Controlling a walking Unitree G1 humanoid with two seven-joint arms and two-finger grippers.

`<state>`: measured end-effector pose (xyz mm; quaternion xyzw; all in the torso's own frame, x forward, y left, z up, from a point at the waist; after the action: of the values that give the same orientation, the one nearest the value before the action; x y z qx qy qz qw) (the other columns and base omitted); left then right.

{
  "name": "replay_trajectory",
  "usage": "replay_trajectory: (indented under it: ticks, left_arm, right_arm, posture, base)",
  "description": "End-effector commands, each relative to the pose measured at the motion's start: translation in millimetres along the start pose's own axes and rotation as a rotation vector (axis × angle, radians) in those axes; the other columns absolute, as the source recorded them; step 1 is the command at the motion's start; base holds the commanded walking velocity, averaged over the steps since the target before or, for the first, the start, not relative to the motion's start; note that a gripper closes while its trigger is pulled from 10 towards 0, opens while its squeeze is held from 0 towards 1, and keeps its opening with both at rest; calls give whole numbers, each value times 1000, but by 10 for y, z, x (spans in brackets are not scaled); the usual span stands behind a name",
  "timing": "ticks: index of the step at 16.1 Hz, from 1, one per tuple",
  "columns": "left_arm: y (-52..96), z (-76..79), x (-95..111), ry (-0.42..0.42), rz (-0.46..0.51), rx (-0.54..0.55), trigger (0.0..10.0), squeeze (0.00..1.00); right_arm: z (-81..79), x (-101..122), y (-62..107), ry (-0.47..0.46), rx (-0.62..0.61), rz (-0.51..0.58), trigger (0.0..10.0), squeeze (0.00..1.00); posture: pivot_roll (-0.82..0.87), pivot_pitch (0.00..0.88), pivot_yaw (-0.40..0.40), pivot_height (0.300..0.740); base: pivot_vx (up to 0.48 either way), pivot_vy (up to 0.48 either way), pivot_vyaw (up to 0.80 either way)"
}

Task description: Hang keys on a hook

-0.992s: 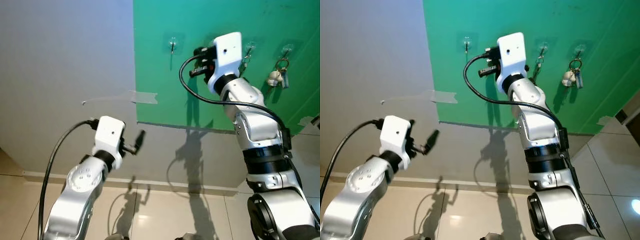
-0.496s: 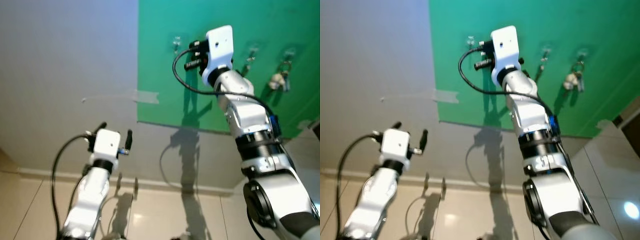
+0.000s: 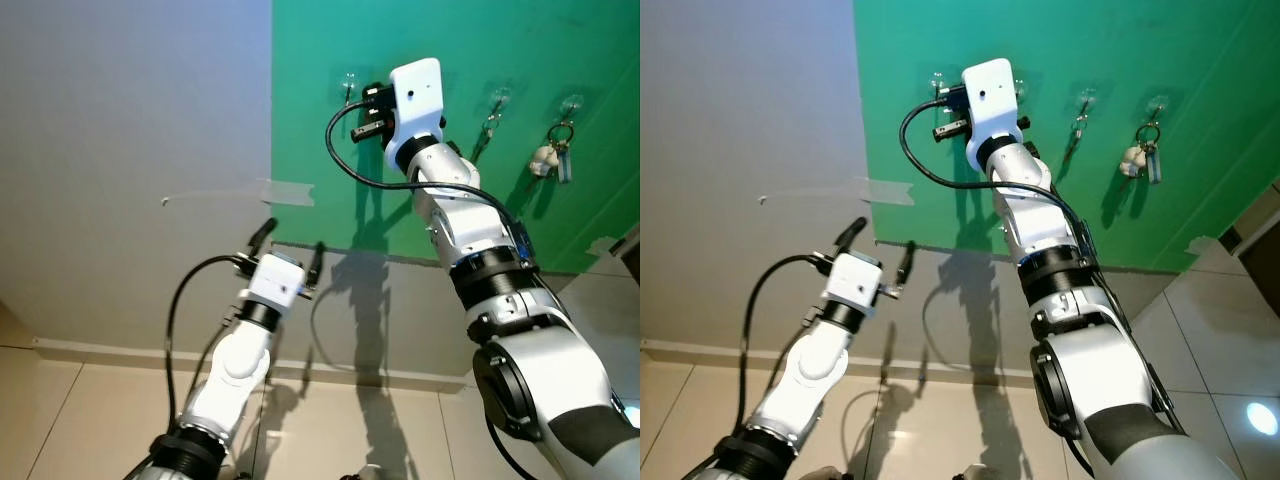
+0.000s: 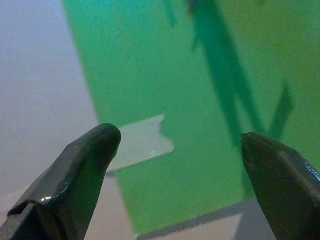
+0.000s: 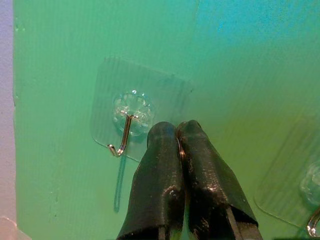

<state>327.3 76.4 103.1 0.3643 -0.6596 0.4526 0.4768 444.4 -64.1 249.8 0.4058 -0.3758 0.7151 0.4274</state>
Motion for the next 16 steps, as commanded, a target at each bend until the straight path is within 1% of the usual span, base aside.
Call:
replay_trajectory:
  ticks: [1, 3, 6, 8, 10, 12, 15, 16]
  left_arm:
    - [-6, 43, 22, -4, 19, -6, 10000, 0]
    - [-10, 50, 42, -3, 45, -12, 10000, 0]
    - [1, 15, 41, 7, 54, 4, 10000, 0]
    - [8, -9, 36, 6, 52, 13, 10000, 0]
    - [14, -14, 35, 9, 56, 14, 10000, 0]
    - [5, -60, 0, 6, 39, 26, 10000, 0]
    - [5, -53, -17, 2, 31, 19, 10000, 0]
    - [5, -50, -23, 0, 28, 18, 10000, 0]
  right_arm:
    - [67, 111, -38, 17, -16, 31, 0, 0]
    - [87, 140, -54, 21, -15, 45, 0, 0]
    - [136, 279, -77, 32, -10, 94, 0, 0]
    - [124, 339, -86, 41, -5, 112, 0, 0]
    - [99, 347, -94, 45, -2, 117, 0, 0]
    - [78, 321, -98, 43, 0, 109, 0, 0]
    - [68, 322, -89, 44, 3, 114, 0, 0]
    - [72, 353, -87, 41, 5, 126, 0, 0]
  posture:
    - [-55, 0, -81, 723]
    - [-52, 0, -86, 723]
    - [-50, 0, -95, 723]
    - [-52, 0, -96, 723]
    - [-54, 0, -96, 723]
    - [-53, 0, -95, 723]
    - [-55, 0, -91, 723]
    - [-56, 0, -90, 723]
  base:
    - [0, 0, 0]
    - [0, 0, 0]
    - [0, 0, 0]
    - [0, 0, 0]
    - [0, 0, 0]
    - [0, 0, 0]
    - [0, 0, 0]
    - [0, 0, 0]
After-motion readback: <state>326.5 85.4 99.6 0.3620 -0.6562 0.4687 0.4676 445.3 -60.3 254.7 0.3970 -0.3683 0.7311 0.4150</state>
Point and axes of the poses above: a point about 5 cm out from each wrist's last joint towards the gripper, its own y axis pointing back from the gripper into the wrist, its own x axis along the axis of the wrist's last joint, z = x × y, the point moved 5 cm from there along -y, pointing out of the wrist towards the gripper, and after that the axes turned 12 degrees about y, right-handed, at the moved point
